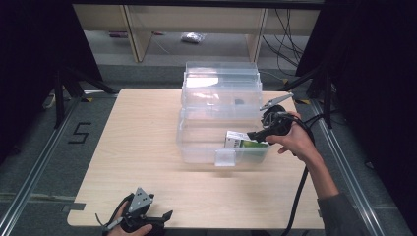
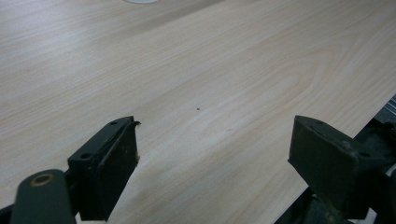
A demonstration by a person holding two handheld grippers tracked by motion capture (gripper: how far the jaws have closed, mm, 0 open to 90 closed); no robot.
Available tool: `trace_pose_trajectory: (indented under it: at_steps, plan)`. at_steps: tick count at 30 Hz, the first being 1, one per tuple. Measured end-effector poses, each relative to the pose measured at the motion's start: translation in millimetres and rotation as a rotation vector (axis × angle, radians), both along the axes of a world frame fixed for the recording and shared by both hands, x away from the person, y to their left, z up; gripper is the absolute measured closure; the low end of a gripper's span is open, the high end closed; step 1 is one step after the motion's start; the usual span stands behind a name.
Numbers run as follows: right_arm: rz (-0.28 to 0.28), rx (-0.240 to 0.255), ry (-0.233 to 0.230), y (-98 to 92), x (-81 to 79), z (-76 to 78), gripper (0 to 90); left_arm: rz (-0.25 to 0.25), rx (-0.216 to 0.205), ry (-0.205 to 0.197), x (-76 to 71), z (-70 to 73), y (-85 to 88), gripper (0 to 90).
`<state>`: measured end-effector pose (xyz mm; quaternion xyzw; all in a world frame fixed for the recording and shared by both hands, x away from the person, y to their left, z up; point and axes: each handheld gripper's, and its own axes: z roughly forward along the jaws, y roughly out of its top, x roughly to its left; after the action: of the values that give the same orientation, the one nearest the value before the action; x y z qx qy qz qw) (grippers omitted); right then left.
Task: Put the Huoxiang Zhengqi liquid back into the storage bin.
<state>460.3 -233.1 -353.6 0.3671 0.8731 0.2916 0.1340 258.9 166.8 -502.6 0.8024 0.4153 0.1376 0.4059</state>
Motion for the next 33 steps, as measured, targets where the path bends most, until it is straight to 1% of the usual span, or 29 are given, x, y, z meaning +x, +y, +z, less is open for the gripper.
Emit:
trace_pose_trajectory:
  at_steps: [2,4,5,6,8,9,10,12,13,15,17,18,19,20,21,22,23,24,25,26,28,29,30,31,32,33]
  plan:
    - [-0.010,0.018,0.011,0.4,-3.1,1.3,22.9,-0.001,0.000,0.000,0.0,0.0,0.1,14.9]
    - [-0.005,0.017,-0.012,-0.5,-4.9,0.8,22.6,0.000,0.000,0.000,0.0,-0.1,0.1,14.9]
    - [-0.012,0.030,-0.025,-0.6,-5.3,-1.0,22.3,0.000,0.000,0.000,-0.1,0.0,0.1,14.9]
    - [-0.017,0.029,-0.013,-0.8,-6.7,-0.1,22.1,0.000,0.000,0.000,-0.1,0.0,0.1,14.9]
    - [-0.025,0.050,-0.017,0.5,-11.2,-1.1,22.0,0.001,0.001,0.001,0.2,0.0,0.1,14.9]
    - [-0.012,0.040,-0.019,-0.7,-12.4,0.2,22.0,0.000,0.001,0.001,0.3,0.0,0.1,14.9]
    - [-0.010,0.043,-0.026,-1.4,-14.0,0.6,21.8,0.000,0.002,0.001,0.3,0.1,0.2,14.9]
    - [-0.014,0.050,-0.019,-1.9,-18.0,2.5,21.6,0.001,0.002,-0.001,0.2,0.2,0.2,14.9]
    - [-0.017,0.053,-0.031,-2.1,-19.3,2.5,21.6,0.000,0.002,0.000,0.1,0.2,0.3,14.9]
    - [-0.014,0.058,-0.037,-3.0,-23.5,3.3,21.8,0.002,0.000,-0.002,0.0,0.2,0.2,15.0]
    - [-0.008,0.051,-0.040,-4.4,-25.5,3.9,21.8,0.002,0.000,-0.003,0.0,0.4,0.2,14.9]
    - [-0.009,0.056,-0.031,-4.5,-26.8,4.0,21.8,0.002,0.000,-0.003,0.0,0.3,0.2,14.9]
    - [-0.008,0.049,-0.034,-4.9,-28.3,3.4,21.9,0.002,0.001,-0.002,0.0,0.3,0.2,14.9]
    - [0.003,0.048,-0.036,-5.5,-28.5,2.9,21.9,0.003,0.001,-0.002,0.1,0.2,0.2,14.9]
    - [-0.031,0.063,-0.030,-3.7,-31.3,2.0,21.9,0.003,0.002,-0.001,0.2,0.3,0.3,14.9]
    - [-0.007,0.048,-0.031,-5.3,-31.8,1.9,21.8,0.002,0.002,-0.001,0.2,0.3,0.3,14.9]
    - [-0.005,0.052,-0.031,-5.1,-32.6,1.3,21.8,0.001,0.002,-0.001,0.2,0.3,0.3,14.9]
    - [0.007,0.054,-0.043,-5.1,-32.3,0.0,21.8,0.001,0.002,0.000,0.2,0.2,0.2,14.9]
    - [-0.012,0.056,-0.009,-4.3,-35.5,1.3,21.8,0.001,0.002,0.000,0.2,0.1,0.1,14.9]
    - [-0.012,0.063,-0.028,-3.7,-35.7,-0.1,21.7,0.000,0.003,0.000,0.2,0.1,0.2,14.9]
    - [0.002,0.055,-0.032,-4.5,-37.0,-0.7,21.7,0.004,0.002,0.001,0.1,0.4,0.3,14.9]
    - [-0.012,0.069,-0.037,-3.2,-39.0,-1.5,21.7,0.004,0.001,0.000,0.1,0.3,0.5,14.9]
    - [0.003,0.054,-0.034,-4.5,-39.5,-0.7,21.7,0.009,-0.005,0.000,0.1,0.0,0.0,14.9]
    - [0.013,0.059,-0.039,-4.6,-40.2,-1.3,21.7,0.008,-0.005,0.000,0.1,0.0,0.0,14.9]
    - [0.034,0.068,-0.088,-4.6,-38.5,-4.1,21.6,0.001,0.003,0.000,0.2,0.2,0.5,14.9]
    - [0.026,0.053,-0.054,-4.7,-41.6,-2.0,21.5,0.003,0.005,0.002,0.1,0.5,0.3,14.9]
